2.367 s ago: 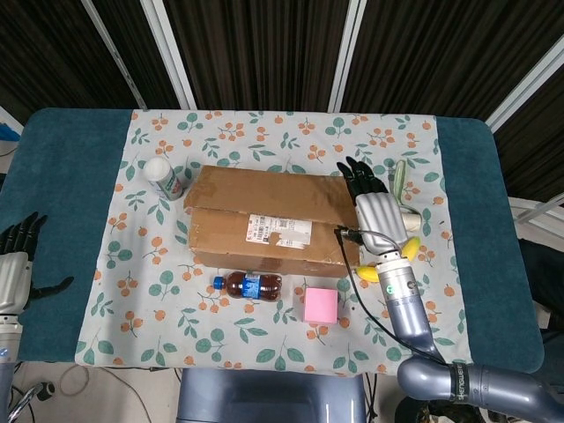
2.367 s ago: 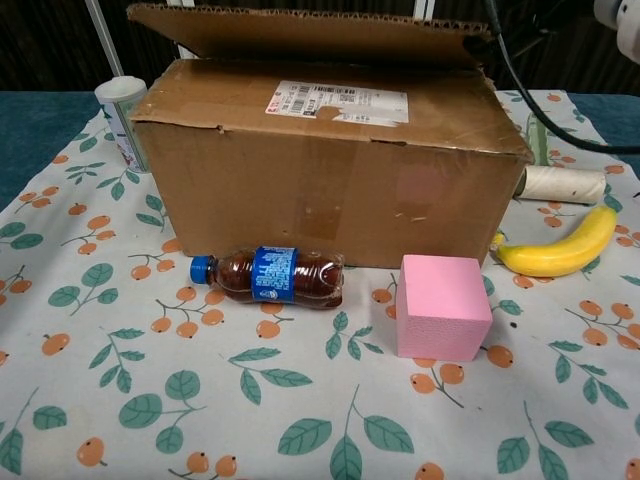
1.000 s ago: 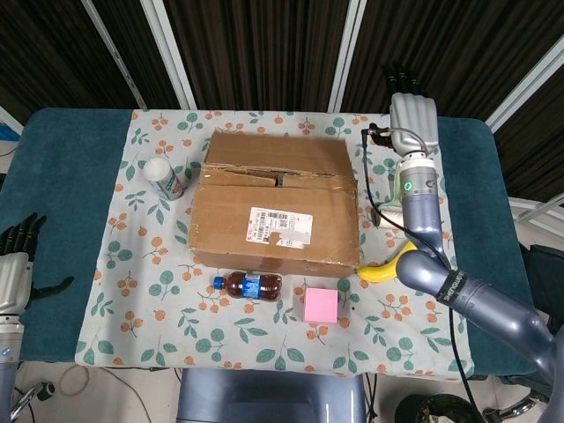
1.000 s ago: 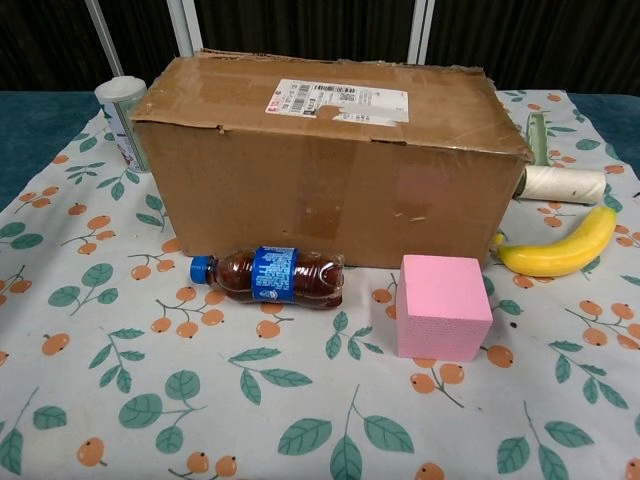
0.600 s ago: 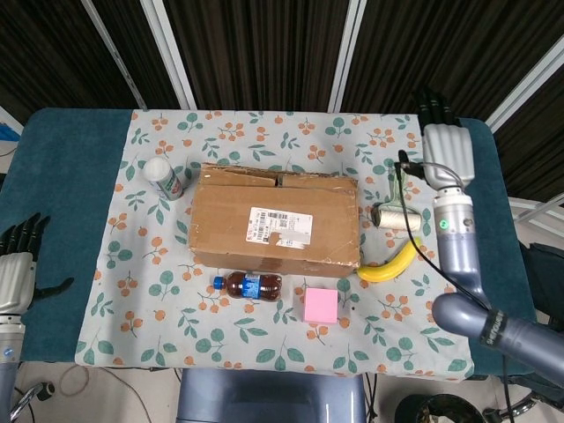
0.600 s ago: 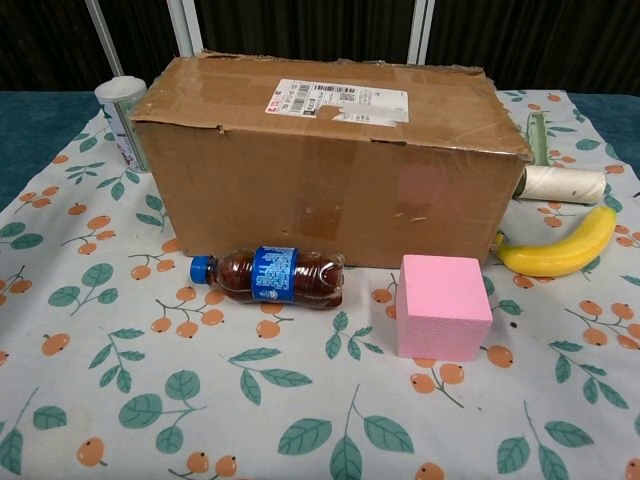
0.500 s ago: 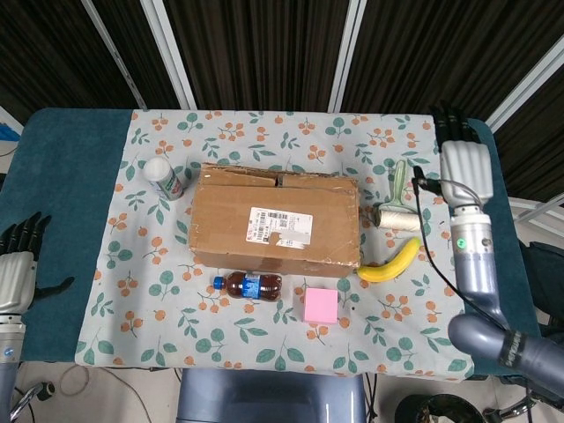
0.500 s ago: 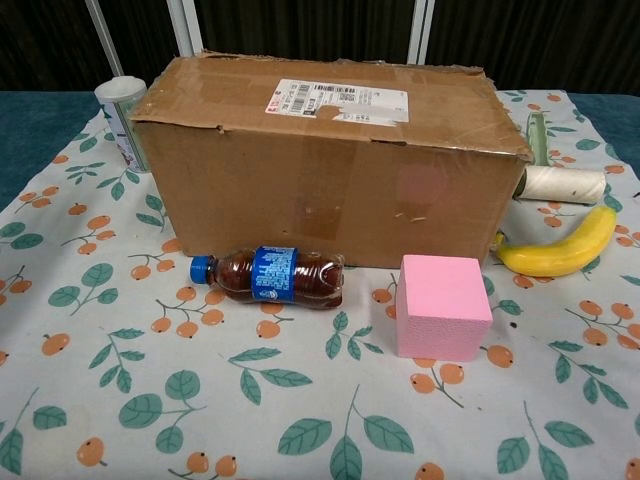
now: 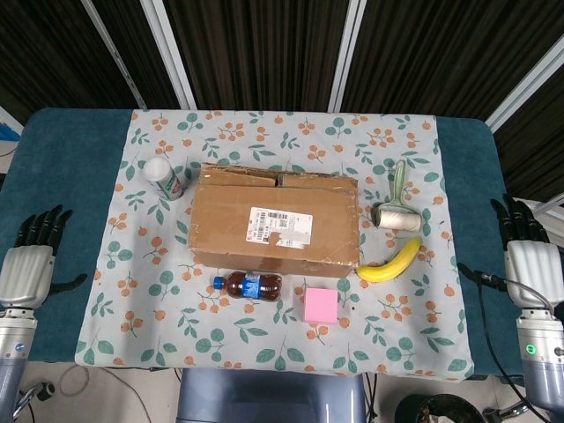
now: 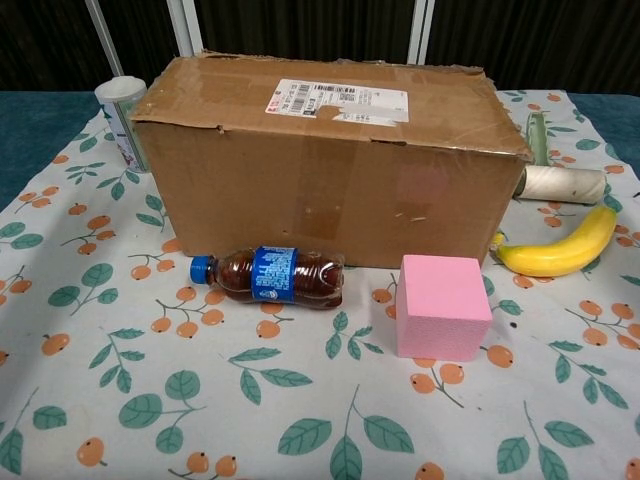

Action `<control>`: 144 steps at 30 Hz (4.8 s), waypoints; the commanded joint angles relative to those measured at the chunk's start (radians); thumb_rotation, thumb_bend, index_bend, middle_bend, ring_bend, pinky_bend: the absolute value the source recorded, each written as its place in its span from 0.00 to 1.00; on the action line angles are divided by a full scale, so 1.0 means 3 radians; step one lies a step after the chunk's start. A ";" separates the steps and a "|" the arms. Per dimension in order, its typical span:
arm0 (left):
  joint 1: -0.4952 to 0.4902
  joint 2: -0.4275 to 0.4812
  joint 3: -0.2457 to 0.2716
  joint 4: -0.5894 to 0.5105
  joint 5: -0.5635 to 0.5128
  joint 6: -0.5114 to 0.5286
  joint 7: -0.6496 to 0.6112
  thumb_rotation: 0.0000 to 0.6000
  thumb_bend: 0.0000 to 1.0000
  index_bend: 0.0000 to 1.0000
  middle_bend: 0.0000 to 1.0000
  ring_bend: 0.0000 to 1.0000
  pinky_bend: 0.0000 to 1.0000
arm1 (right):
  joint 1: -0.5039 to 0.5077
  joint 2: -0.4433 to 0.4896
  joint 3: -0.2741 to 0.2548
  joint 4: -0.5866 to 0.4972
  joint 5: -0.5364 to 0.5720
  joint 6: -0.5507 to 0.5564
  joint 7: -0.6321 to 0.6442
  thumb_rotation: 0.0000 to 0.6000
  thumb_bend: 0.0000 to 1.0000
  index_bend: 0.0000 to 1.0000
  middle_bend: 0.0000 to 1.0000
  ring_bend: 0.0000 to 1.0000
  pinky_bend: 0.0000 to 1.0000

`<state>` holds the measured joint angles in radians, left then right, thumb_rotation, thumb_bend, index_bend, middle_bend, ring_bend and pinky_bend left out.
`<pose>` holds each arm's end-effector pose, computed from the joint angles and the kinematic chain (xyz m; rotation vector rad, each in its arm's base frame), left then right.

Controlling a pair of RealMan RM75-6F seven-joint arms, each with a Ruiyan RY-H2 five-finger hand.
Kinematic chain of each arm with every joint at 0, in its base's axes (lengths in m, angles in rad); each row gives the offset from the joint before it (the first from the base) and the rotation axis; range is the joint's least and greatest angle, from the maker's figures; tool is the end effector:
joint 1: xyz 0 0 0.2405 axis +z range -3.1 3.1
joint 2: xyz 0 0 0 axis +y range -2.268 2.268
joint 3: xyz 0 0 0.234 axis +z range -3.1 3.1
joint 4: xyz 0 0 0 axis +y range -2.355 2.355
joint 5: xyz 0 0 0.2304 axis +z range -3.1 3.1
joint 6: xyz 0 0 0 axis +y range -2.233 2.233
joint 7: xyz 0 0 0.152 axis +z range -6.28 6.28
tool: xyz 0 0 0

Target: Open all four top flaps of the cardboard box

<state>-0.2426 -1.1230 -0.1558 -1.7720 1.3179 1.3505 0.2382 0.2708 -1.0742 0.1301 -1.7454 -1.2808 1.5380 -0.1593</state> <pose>-0.2474 0.2499 0.1182 -1.4102 -0.8766 -0.8828 -0.2532 -0.2523 0.1608 1.2596 -0.7623 0.9686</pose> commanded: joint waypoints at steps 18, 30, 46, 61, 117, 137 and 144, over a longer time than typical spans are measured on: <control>-0.2042 0.0532 -0.0856 -0.0546 -0.1860 -0.1832 0.1045 1.00 0.96 0.01 0.05 0.02 0.14 | -0.0182 -0.0198 0.0067 0.0443 -0.0162 0.0049 0.0729 0.96 0.17 0.00 0.00 0.00 0.20; -0.3516 0.0175 -0.0368 0.0363 -0.3416 -0.2631 0.1635 1.00 1.00 0.05 0.15 0.10 0.20 | -0.0220 -0.0182 0.0149 0.0484 -0.0135 -0.0002 0.0909 1.00 0.17 0.00 0.00 0.00 0.20; -0.4394 -0.0293 0.0298 0.0894 -0.4211 -0.2795 0.1664 1.00 1.00 0.18 0.30 0.23 0.33 | -0.0266 -0.0183 0.0234 0.0483 -0.0091 -0.0049 0.0984 1.00 0.18 0.00 0.00 0.00 0.20; -0.4551 -0.0277 0.0471 0.0851 -0.4101 -0.2734 0.1410 1.00 1.00 0.29 0.50 0.37 0.47 | -0.0289 -0.0202 0.0253 0.0457 -0.0163 -0.0061 0.0973 1.00 0.18 0.00 0.00 0.00 0.20; -0.3374 0.1468 0.0055 -0.1710 -0.2053 -0.2381 0.0238 1.00 0.52 0.13 0.25 0.17 0.28 | -0.0337 -0.0217 0.0280 0.0356 -0.0234 -0.0159 0.0972 1.00 0.18 0.00 0.00 0.00 0.20; -0.0920 0.0244 0.0870 -0.0595 -0.0111 0.1133 0.0554 1.00 0.19 0.00 0.00 0.00 0.05 | -0.0108 0.0037 0.0378 0.0175 -0.0332 -0.0386 0.0513 1.00 0.18 0.00 0.00 0.00 0.20; -0.0472 -0.0121 0.0807 0.0029 -0.0182 0.1357 0.0020 1.00 0.19 0.00 0.00 0.00 0.05 | 0.0309 0.0235 0.0541 0.0091 -0.0444 -0.0811 0.0280 1.00 0.19 0.00 0.00 0.00 0.20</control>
<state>-0.4219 -1.1148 0.0880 -1.8162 1.2712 1.7364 0.3036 0.3247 -1.0247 0.2711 -1.7071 -1.4006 1.3329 -0.0480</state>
